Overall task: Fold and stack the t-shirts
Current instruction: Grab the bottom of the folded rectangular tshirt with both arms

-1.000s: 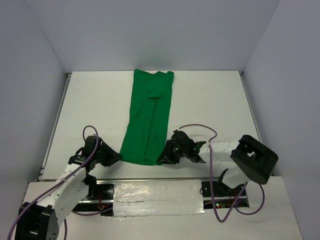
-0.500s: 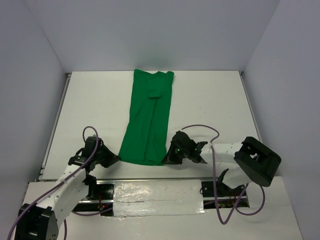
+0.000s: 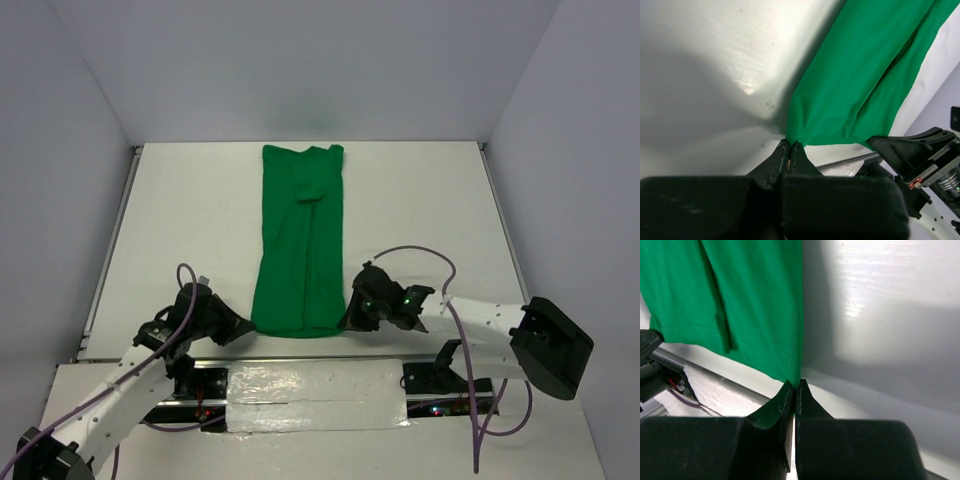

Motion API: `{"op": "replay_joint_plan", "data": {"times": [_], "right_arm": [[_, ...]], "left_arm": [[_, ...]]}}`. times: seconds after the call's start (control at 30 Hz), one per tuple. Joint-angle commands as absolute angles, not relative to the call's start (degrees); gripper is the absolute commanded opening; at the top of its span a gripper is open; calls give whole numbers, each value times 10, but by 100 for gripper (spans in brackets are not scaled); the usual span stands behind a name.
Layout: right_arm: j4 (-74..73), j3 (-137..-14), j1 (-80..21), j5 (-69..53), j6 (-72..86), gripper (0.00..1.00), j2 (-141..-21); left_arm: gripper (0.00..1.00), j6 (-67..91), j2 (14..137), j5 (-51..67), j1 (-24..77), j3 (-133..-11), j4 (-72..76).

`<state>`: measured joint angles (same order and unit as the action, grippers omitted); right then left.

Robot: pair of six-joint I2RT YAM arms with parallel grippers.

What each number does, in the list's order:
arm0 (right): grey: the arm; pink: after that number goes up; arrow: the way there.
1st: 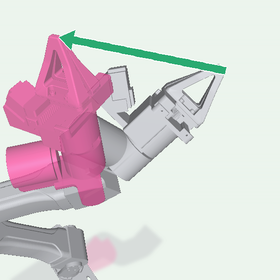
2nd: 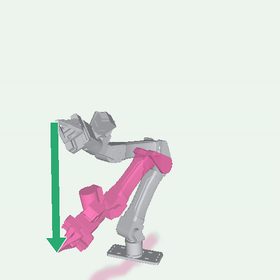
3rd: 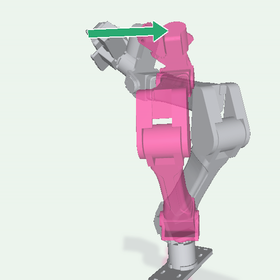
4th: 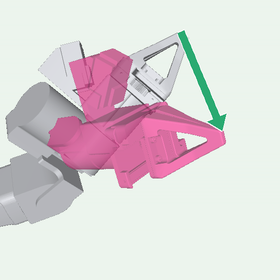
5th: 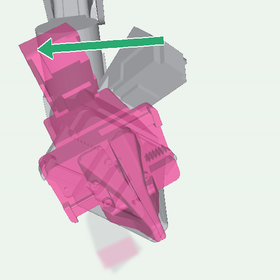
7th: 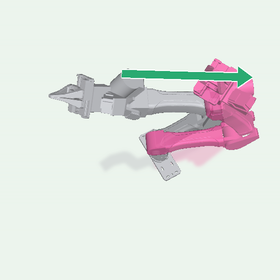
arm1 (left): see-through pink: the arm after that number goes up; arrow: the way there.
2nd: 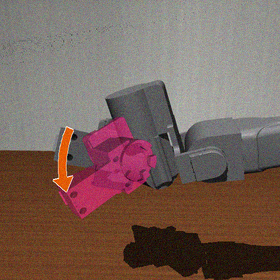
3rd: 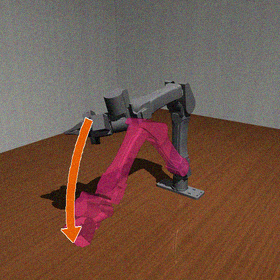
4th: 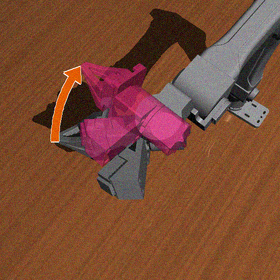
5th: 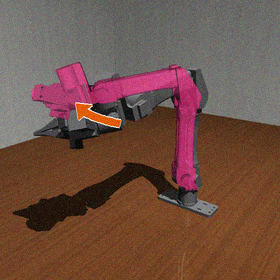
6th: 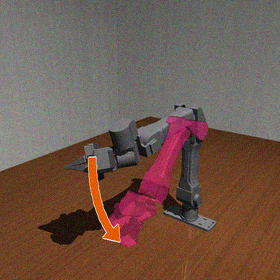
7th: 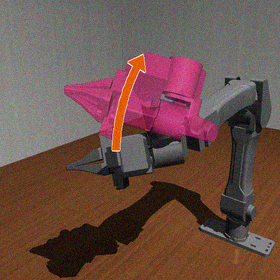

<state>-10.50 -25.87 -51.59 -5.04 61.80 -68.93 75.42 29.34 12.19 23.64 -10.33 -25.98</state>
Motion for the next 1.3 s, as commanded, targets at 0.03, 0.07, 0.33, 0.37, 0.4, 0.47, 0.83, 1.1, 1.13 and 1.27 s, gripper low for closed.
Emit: {"op": "replay_joint_plan", "data": {"times": [0.03, 0.07, 0.33, 0.37, 0.4, 0.47, 0.83, 1.1, 1.13, 1.27], "right_arm": [[-173, -281, -522, -5, 605, 0, -650], [-180, -288, -522, -1, 605, 0, -640], [-242, -351, -522, 56, 584, 0, -628], [-251, -370, -520, 63, 579, 0, -632], [-257, -382, -519, 79, 568, 0, -635], [-274, -424, -517, 97, 555, 0, -653], [-245, -589, -414, 84, 454, 0, -790], [-237, -684, -368, 69, 416, 0, -900], [-235, -691, -357, 67, 415, 0, -908], [-237, -736, -331, 60, 404, 0, -959]], "left_arm": [[0, 750, 336, 97, 256, -155, -260], [0, 738, 351, 83, 258, -178, -261], [0, 623, 492, 26, 258, -323, -278], [0, 617, 503, 25, 258, -349, -279], [0, 605, 523, 19, 258, -361, -277], [0, 589, 546, 12, 258, -401, -273], [0, 505, 750, -28, 245, -617, -269], [0, 496, 853, -35, 213, -705, -253], [0, 492, 861, -37, 210, -713, -252], [0, 480, 922, -38, 199, -765, -250]]}}
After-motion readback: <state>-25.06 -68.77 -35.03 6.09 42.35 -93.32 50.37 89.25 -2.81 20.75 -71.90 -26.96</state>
